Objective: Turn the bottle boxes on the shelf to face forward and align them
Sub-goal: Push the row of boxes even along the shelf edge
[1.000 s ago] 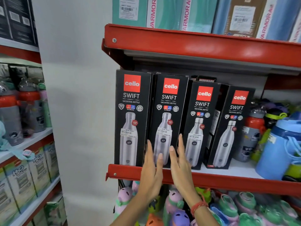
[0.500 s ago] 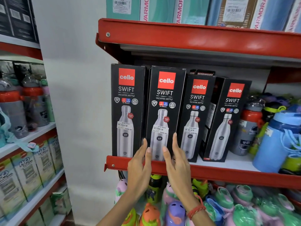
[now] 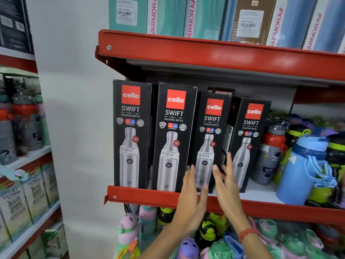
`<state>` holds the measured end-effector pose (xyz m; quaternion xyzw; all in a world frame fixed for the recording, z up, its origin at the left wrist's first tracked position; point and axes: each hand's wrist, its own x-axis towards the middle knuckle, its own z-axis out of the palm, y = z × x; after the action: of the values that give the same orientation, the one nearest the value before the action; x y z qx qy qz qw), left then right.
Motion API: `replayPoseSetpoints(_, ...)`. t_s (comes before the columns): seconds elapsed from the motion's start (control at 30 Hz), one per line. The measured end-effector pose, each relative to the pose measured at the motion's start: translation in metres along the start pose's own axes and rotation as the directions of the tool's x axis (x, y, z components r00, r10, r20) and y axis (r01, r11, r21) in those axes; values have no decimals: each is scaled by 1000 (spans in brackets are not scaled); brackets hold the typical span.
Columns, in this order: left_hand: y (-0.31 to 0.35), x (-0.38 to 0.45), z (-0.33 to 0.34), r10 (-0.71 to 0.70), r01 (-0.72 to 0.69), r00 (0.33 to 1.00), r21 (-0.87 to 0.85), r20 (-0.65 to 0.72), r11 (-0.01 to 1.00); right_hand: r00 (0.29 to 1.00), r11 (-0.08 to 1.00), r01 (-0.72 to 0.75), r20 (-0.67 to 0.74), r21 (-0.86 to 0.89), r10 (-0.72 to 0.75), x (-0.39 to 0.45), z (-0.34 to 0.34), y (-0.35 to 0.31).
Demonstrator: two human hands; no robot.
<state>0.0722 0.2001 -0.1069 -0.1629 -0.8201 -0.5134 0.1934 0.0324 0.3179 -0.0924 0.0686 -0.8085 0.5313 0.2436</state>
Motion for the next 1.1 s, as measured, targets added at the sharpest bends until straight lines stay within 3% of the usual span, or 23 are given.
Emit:
replayPoseSetpoints(0.13, 5, 23, 16, -148, 146, 989, -66, -25, 987, 992, 1000, 3, 129, 20, -6, 3, 0, -3)
replayPoseSetpoints(0.23, 5, 28, 17, -215, 215, 976, -4, -37, 977, 988, 999, -13, 157, 43, 6, -2, 0, -5)
replayPoseSetpoints(0.53, 7, -5, 7, -144, 147, 988, 58, -50, 987, 988, 1000, 1, 157, -14, 1, -29, -16, -12)
replayPoseSetpoints(0.63, 8, -8, 13, -100, 112, 989, 109, -110, 988, 986, 999, 14, 164, -39, -7, -28, -22, -13)
replayPoseSetpoints(0.7, 14, -11, 21, 6, 33, 978, 187, -206, 982, 992, 998, 38, 120, -42, -33, -24, -29, -11)
replayPoseSetpoints(0.8, 28, -8, 38, 181, -118, 942, 226, -284, 967, 989, 999, 35, -144, -20, -37, -12, -45, 1)
replayPoseSetpoints(0.9, 43, 6, 62, 124, -121, 991, 51, -57, 991, 950, 999, -49, -306, 23, 54, 10, -66, 16)
replayPoseSetpoints(0.97, 46, 22, 81, -18, 19, 995, -11, 95, 1000, 969, 998, -57, -240, 29, 62, 25, -73, 27)
replayPoseSetpoints(1.1, 50, 49, 99, -218, 222, 963, -9, 159, 975, 999, 1000, -16, -42, 14, 17, 37, -72, 39)
